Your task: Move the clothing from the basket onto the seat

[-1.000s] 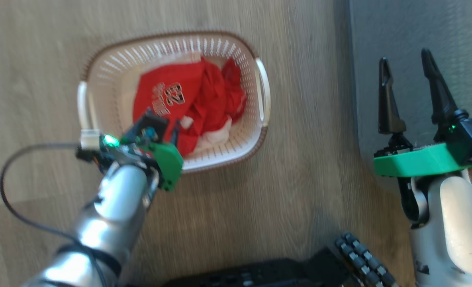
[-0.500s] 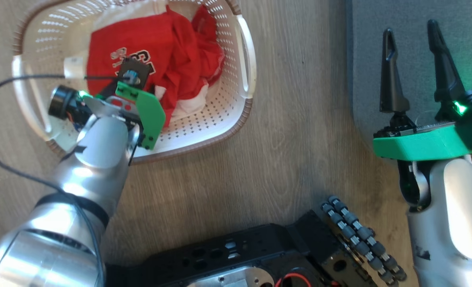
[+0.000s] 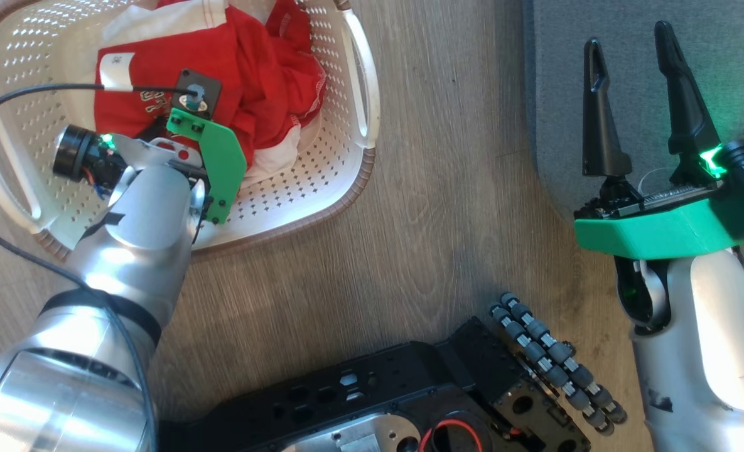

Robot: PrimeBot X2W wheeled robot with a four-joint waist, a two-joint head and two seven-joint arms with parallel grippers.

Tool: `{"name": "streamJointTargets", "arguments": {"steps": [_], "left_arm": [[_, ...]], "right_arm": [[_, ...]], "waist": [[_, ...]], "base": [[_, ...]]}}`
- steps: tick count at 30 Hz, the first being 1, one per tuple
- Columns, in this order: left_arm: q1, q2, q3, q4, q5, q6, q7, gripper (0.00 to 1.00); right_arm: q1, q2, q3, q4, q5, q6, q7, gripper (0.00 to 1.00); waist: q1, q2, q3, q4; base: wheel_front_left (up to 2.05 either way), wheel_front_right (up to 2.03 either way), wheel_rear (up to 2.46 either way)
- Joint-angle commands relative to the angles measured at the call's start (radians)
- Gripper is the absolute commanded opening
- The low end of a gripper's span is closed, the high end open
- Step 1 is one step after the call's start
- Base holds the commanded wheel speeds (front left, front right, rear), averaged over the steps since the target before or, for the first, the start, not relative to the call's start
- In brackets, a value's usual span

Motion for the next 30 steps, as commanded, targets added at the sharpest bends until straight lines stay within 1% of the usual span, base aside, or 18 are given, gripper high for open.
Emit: {"name": "streamJointTargets", "arguments": {"steps": [1,2,3,4,5,8,12,16,18,25,30], "left_arm": [[0.025,0.025,0.005,-0.003,-0.004,0.005,0.019,1.00],[0.025,0.025,0.006,-0.003,-0.007,0.005,0.031,1.00],[0.025,0.026,0.007,-0.003,-0.010,0.007,0.040,0.82],[0.024,0.026,0.005,-0.003,-0.011,0.008,0.042,0.19],[0.023,0.026,0.006,-0.003,-0.014,0.010,0.043,0.00],[0.022,0.024,0.013,-0.003,-0.028,0.014,0.040,0.00],[0.033,0.020,0.038,-0.002,-0.061,0.043,0.019,0.00],[0.047,0.016,0.048,-0.002,-0.079,0.051,-0.006,0.00],[0.053,0.014,0.054,-0.002,-0.090,0.047,-0.037,0.00],[0.114,0.003,0.051,-0.002,-0.117,0.033,-0.145,0.00],[0.158,-0.001,0.036,-0.008,-0.130,0.020,-0.265,0.00]], "right_arm": [[0.049,-0.010,0.017,-0.011,0.013,0.000,0.001,1.00],[0.053,-0.010,0.017,-0.014,0.013,0.000,0.001,1.00],[0.057,-0.010,0.016,-0.017,0.012,0.000,0.001,1.00],[0.062,-0.010,0.016,-0.020,0.011,0.000,0.001,1.00],[0.067,-0.010,0.015,-0.023,0.010,0.000,0.001,1.00],[0.071,-0.010,0.011,-0.025,0.005,0.000,0.001,1.00],[0.061,-0.010,0.005,-0.031,-0.001,0.000,0.001,1.00],[0.050,-0.010,0.022,-0.027,-0.010,0.000,0.001,1.00],[0.033,-0.010,0.027,-0.037,-0.040,0.000,0.001,1.00],[0.019,-0.010,0.028,-0.019,-0.061,0.000,0.001,1.00],[0.036,-0.010,0.035,0.007,-0.102,0.000,0.001,1.00]], "waist": [[0.0000,0.0000,0.003,-0.001],[0.0000,0.0000,0.004,-0.001],[0.0000,0.0000,0.004,0.000],[0.0000,0.0000,0.005,0.000],[0.0000,0.0000,0.006,0.001],[0.0000,0.0000,0.008,0.006],[0.0000,0.0000,0.000,0.013],[0.0000,0.0000,-0.017,0.019],[0.0000,0.0000,-0.030,0.022],[0.0000,0.0000,-0.155,0.073],[0.0000,0.0000,-0.271,0.123]], "base": [[0.00,0.00,0.00],[0.00,0.00,0.00],[0.00,0.00,0.00],[0.00,0.00,0.00],[0.00,0.00,0.00],[0.00,0.00,0.00],[0.00,0.00,0.00],[0.00,0.00,0.00],[0.00,0.00,0.00],[0.00,0.00,0.00],[0.00,0.00,0.00]]}}
